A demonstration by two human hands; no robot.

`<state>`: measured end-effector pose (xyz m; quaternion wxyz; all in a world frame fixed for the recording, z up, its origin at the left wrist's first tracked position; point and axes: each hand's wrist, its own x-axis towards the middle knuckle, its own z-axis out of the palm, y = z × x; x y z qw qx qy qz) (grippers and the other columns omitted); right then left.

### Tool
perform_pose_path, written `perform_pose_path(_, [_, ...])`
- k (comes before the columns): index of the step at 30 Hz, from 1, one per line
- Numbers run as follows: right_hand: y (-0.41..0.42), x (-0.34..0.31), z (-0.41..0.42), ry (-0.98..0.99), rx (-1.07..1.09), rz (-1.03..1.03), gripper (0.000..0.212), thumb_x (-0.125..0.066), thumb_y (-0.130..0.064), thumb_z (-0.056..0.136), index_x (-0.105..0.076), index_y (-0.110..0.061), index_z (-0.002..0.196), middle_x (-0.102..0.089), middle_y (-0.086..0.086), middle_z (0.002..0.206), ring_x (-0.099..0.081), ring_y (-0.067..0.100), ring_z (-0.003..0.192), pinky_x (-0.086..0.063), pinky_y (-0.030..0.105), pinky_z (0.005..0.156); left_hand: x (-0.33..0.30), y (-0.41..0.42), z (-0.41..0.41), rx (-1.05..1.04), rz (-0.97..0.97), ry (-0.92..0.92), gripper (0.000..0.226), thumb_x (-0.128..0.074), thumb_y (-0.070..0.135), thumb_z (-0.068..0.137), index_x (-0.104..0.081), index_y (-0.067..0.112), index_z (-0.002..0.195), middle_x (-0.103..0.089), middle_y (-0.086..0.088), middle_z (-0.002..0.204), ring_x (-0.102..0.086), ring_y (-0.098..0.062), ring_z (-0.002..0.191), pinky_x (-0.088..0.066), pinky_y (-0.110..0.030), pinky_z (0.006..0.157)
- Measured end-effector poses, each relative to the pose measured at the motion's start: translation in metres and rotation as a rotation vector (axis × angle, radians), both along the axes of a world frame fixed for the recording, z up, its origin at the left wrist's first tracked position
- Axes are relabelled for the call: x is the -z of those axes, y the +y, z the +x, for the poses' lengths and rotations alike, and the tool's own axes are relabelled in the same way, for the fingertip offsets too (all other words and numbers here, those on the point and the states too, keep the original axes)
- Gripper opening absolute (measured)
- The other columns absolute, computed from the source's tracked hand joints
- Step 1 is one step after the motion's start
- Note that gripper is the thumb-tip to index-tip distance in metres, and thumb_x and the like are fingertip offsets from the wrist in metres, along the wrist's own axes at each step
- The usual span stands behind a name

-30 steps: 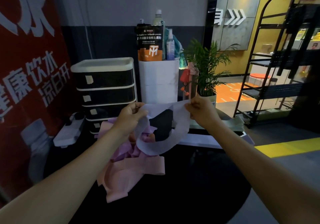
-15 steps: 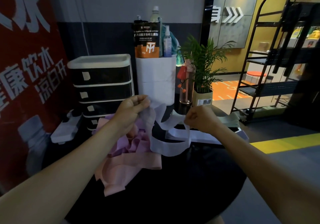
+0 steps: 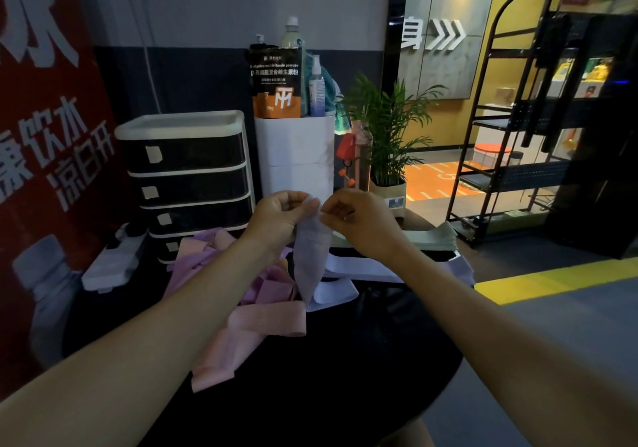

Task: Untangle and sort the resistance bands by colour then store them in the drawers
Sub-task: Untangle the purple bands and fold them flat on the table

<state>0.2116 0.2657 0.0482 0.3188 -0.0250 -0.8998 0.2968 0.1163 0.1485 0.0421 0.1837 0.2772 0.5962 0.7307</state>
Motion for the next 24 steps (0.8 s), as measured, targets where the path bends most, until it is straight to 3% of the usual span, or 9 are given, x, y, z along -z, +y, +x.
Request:
perform_pose_path(3, [0.005, -0.002, 0.002, 0.021, 0.051, 0.01, 0.008, -0.064, -0.013, 0.086, -0.069, -0.006, 0.086, -0.065, 0.002, 0.077, -0.057, 0.011, 0.066, -0.045, 0.022, 0.065, 0.001, 0.0, 0.001, 0.008, -0.022, 0.027, 0.006, -0.065, 0.011, 0.084, -0.06, 0.011, 0.086, -0.062, -0.006, 0.083, -0.059, -0.019, 0.077, -0.048, -0.031, 0.069])
perform_pose_path(5, [0.008, -0.004, 0.003, 0.014, 0.066, 0.005, 0.008, -0.064, -0.013, 0.087, -0.069, -0.007, 0.086, -0.066, 0.0, 0.077, -0.06, 0.012, 0.069, -0.048, 0.022, 0.067, 0.003, -0.003, -0.003, -0.023, -0.08, 0.14, 0.013, -0.07, 0.017, 0.081, -0.06, 0.018, 0.089, -0.059, -0.003, 0.088, -0.057, -0.018, 0.081, -0.048, -0.033, 0.07])
perform_pose_path(8, [0.012, -0.005, 0.004, 0.022, 0.07, -0.014, 0.007, -0.064, -0.012, 0.086, -0.069, -0.007, 0.085, -0.065, -0.003, 0.075, -0.063, 0.013, 0.07, -0.051, 0.023, 0.067, 0.004, -0.005, -0.003, -0.016, -0.168, 0.367, 0.014, -0.069, 0.017, 0.082, -0.062, 0.024, 0.091, -0.058, 0.002, 0.089, -0.056, -0.008, 0.08, -0.048, -0.02, 0.075])
perform_pose_path(11, [0.016, -0.006, 0.006, 0.025, 0.079, -0.028, 0.006, -0.064, -0.013, 0.086, -0.069, -0.008, 0.086, -0.063, -0.005, 0.076, -0.058, 0.006, 0.067, -0.044, 0.012, 0.063, 0.003, -0.001, 0.001, -0.008, -0.181, 0.466, 0.01, -0.066, 0.012, 0.085, -0.061, 0.02, 0.083, -0.061, 0.0, 0.082, -0.055, -0.005, 0.075, -0.046, -0.015, 0.073])
perform_pose_path(16, [0.019, -0.013, 0.007, 0.014, 0.059, 0.011, 0.01, -0.067, -0.019, 0.085, -0.07, -0.009, 0.088, -0.064, -0.003, 0.077, -0.056, 0.009, 0.069, -0.04, 0.008, 0.06, 0.001, 0.009, 0.003, 0.062, -0.137, 0.486, 0.008, -0.063, 0.008, 0.086, -0.062, 0.015, 0.083, -0.062, -0.006, 0.082, -0.057, -0.012, 0.078, -0.047, -0.022, 0.076])
perform_pose_path(20, [0.024, -0.023, 0.007, 0.096, 0.143, 0.002, 0.007, -0.065, -0.008, 0.084, -0.072, -0.008, 0.085, -0.062, -0.004, 0.078, -0.055, 0.01, 0.071, -0.036, 0.004, 0.06, 0.001, 0.021, 0.002, 0.135, -0.171, 0.416, 0.016, -0.065, 0.005, 0.084, -0.058, 0.019, 0.089, -0.063, -0.007, 0.091, -0.059, -0.018, 0.089, -0.048, -0.031, 0.085])
perform_pose_path(24, [0.036, -0.036, 0.007, 0.139, 0.216, -0.078, 0.009, -0.062, -0.005, 0.085, -0.071, -0.006, 0.087, -0.063, 0.001, 0.081, -0.053, 0.012, 0.072, -0.041, 0.021, 0.066, 0.001, 0.033, 0.005, 0.239, -0.32, 0.416, 0.026, -0.065, 0.0, 0.083, -0.055, 0.01, 0.105, -0.061, -0.005, 0.103, -0.057, -0.018, 0.099, -0.049, -0.03, 0.089])
